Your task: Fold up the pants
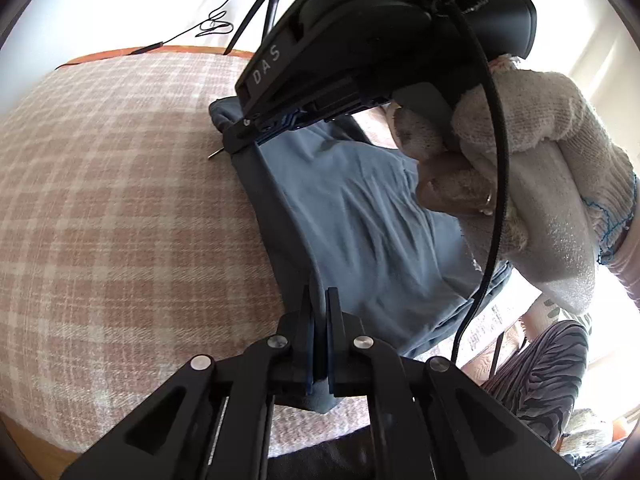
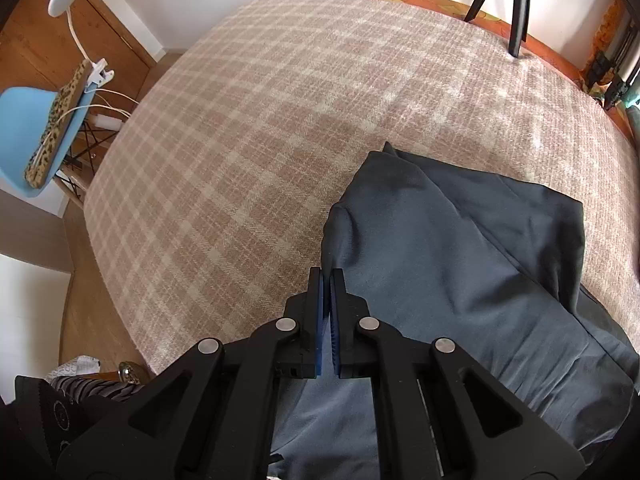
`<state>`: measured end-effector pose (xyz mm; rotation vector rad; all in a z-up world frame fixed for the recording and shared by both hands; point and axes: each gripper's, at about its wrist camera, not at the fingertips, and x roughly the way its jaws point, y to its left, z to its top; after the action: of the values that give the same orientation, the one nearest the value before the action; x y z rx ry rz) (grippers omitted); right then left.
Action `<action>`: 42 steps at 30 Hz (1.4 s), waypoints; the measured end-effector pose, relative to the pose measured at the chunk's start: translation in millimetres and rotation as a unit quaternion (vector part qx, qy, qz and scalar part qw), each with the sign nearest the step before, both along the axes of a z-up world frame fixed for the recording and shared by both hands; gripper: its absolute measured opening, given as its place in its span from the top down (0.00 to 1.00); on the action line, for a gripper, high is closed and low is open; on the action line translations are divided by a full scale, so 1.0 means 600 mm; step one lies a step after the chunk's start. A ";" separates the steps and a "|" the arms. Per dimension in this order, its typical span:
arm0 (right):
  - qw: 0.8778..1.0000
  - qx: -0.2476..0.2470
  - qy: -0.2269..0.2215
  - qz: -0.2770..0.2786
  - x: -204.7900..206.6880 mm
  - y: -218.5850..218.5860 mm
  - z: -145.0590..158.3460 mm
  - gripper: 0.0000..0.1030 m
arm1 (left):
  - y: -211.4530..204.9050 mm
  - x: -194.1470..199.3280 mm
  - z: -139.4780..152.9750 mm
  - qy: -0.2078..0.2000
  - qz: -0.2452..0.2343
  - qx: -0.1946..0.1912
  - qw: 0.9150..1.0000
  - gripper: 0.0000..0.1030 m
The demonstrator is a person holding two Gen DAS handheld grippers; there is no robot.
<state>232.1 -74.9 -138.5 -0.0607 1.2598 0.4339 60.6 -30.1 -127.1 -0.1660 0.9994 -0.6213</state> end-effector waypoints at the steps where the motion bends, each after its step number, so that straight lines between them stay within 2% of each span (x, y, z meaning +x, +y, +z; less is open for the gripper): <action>1: 1.000 0.004 -0.005 -0.001 -0.004 -0.005 0.007 0.96 | -0.009 -0.003 0.007 -0.005 -0.006 -0.001 1.000 0.99; 7: 0.999 0.026 -0.028 -0.019 -0.020 -0.066 0.049 0.97 | -0.062 -0.005 0.038 -0.021 -0.028 -0.017 0.999 0.99; 12: 0.997 0.044 -0.046 -0.046 -0.033 -0.145 0.080 0.97 | -0.116 -0.007 0.065 -0.038 -0.052 -0.016 0.998 0.99; 19: 0.993 0.053 -0.064 -0.088 -0.055 -0.264 0.105 0.97 | -0.198 0.000 0.075 -0.052 -0.093 -0.012 0.994 0.99; 27: 0.986 0.048 -0.064 -0.145 -0.085 -0.423 0.090 0.97 | -0.318 0.014 0.060 -0.032 -0.138 -0.022 0.990 0.99; 35: 0.976 0.042 -0.061 -0.204 -0.126 -0.576 0.073 0.97 | -0.440 0.007 0.046 -0.022 -0.195 -0.031 0.980 0.99; 42: 0.968 0.029 -0.061 -0.242 -0.161 -0.670 0.061 0.97 | -0.524 -0.001 0.039 -0.005 -0.228 -0.046 0.973 0.99</action>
<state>135.3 -477.0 -101.7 0.2639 1.0940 0.0418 60.0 -344.7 -103.8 -0.0114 1.0050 -1.0884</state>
